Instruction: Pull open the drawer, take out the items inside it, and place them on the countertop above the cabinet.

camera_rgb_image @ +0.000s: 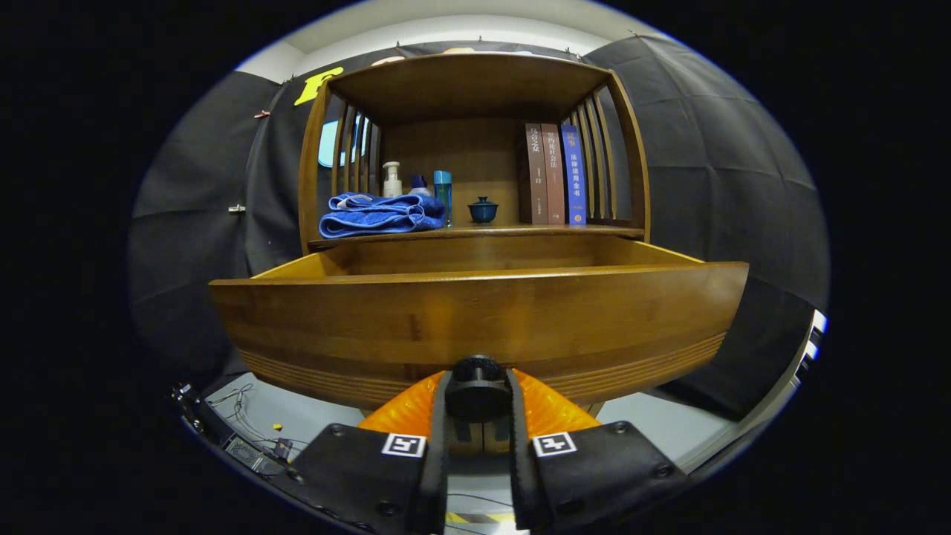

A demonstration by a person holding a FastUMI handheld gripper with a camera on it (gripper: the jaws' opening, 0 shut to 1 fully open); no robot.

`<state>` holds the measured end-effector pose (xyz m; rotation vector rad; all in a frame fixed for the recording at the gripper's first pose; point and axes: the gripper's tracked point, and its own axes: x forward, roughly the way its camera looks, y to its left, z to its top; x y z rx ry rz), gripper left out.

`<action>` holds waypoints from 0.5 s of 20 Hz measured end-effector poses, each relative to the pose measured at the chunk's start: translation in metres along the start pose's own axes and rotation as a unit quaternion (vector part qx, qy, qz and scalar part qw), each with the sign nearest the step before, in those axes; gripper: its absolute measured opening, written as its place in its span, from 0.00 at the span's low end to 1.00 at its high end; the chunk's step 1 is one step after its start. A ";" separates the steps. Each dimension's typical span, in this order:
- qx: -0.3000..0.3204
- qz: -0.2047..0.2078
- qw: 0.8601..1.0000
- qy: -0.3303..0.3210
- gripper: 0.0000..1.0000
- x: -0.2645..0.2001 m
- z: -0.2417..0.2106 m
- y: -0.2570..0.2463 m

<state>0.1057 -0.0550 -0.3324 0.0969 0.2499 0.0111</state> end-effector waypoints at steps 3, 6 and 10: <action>0.007 -0.006 1.000 -0.019 0.77 -0.020 0.027 -0.008; -0.009 -0.004 1.000 -0.016 0.97 -0.036 0.057 -0.008; -0.023 0.002 1.000 0.007 1.00 -0.034 0.109 -0.011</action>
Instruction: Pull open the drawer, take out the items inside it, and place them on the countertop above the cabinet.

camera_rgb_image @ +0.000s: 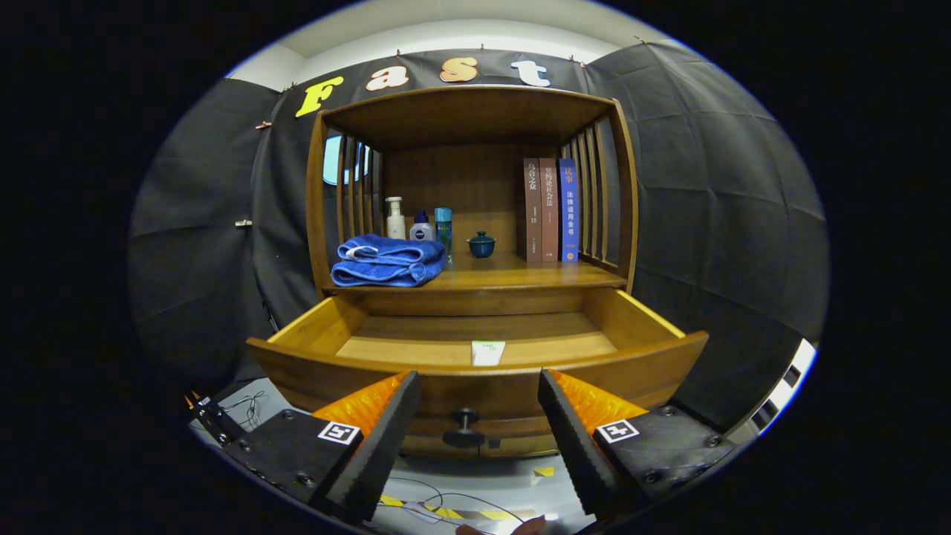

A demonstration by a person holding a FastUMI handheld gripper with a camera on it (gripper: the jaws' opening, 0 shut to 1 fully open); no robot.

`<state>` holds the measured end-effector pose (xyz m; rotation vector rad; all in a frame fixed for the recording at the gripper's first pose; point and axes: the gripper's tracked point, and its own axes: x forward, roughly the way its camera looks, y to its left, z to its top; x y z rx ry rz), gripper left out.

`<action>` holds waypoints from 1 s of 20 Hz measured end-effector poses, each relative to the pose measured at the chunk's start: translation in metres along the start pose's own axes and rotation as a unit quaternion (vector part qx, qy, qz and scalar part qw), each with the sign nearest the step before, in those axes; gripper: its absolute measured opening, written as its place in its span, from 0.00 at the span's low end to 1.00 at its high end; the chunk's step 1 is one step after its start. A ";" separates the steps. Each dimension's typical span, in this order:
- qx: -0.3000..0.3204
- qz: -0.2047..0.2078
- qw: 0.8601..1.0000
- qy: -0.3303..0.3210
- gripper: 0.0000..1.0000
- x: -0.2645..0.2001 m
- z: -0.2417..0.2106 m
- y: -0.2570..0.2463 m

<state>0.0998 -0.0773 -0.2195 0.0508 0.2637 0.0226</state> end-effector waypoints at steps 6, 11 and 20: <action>-0.031 0.019 0.990 0.138 0.99 0.060 0.037 -0.004; 0.002 0.057 0.954 0.295 1.00 0.124 0.002 0.015; 0.007 0.006 0.901 0.434 1.00 0.193 -0.079 0.002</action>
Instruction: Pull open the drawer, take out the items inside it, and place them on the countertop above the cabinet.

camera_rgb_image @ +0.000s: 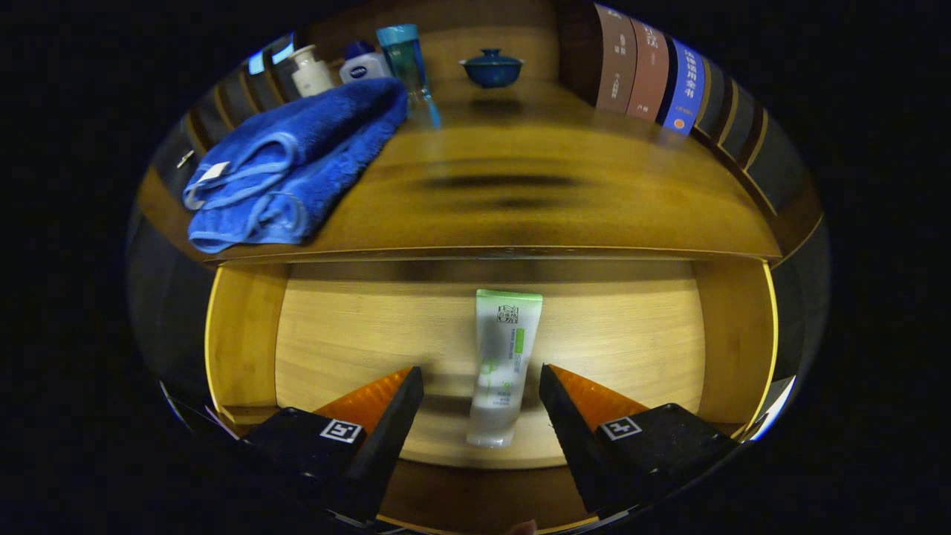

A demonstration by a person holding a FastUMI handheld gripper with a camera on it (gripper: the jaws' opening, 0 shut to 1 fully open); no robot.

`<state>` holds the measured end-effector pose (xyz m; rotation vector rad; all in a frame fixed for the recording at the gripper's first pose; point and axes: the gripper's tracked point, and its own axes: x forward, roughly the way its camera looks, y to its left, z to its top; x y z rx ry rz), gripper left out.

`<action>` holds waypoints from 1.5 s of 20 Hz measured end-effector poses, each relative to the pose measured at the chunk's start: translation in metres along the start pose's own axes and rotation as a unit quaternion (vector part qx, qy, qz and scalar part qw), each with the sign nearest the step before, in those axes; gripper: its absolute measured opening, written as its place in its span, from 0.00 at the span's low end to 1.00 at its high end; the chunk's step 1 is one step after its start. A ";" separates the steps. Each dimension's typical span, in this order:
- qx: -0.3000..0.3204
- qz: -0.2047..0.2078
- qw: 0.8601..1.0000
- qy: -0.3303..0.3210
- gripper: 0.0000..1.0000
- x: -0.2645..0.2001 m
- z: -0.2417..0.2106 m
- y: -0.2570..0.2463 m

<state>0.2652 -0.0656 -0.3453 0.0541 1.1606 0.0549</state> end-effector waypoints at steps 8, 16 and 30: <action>-0.004 -0.032 0.998 0.055 0.76 0.028 -0.003 -0.005; 0.028 -0.010 0.997 0.066 0.34 0.034 -0.006 -0.004; 0.047 0.045 0.997 -0.041 0.29 -0.089 -0.003 0.001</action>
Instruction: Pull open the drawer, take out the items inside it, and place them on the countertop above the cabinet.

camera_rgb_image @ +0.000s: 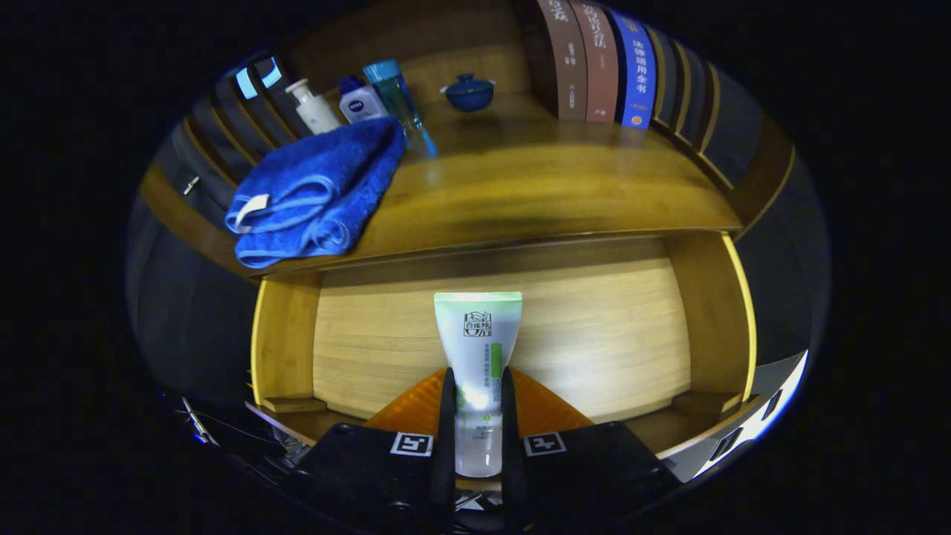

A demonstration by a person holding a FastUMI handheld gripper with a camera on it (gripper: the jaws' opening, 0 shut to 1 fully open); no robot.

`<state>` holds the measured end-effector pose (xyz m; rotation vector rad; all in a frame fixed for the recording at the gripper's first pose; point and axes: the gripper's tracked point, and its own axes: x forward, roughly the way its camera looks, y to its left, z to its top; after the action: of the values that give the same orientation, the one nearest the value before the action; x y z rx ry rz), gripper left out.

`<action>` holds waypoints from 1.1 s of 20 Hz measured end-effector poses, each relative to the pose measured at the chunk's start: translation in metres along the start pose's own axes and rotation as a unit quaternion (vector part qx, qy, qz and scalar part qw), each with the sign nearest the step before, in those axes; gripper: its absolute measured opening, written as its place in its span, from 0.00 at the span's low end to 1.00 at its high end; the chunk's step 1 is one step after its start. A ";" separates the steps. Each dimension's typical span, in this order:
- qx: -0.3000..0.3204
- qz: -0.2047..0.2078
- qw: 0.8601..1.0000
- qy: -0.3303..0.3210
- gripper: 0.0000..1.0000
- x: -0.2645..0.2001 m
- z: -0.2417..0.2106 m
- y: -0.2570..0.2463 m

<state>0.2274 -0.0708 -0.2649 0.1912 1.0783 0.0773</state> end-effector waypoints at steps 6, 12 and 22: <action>-0.006 -0.004 0.999 -0.035 0.29 -0.024 0.068 0.006; -0.029 -0.021 0.999 -0.029 0.30 -0.003 0.133 0.015; -0.017 -0.057 0.998 0.018 0.30 0.061 0.177 0.011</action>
<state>0.4129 -0.0717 -0.2349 0.0980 1.1203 -0.0036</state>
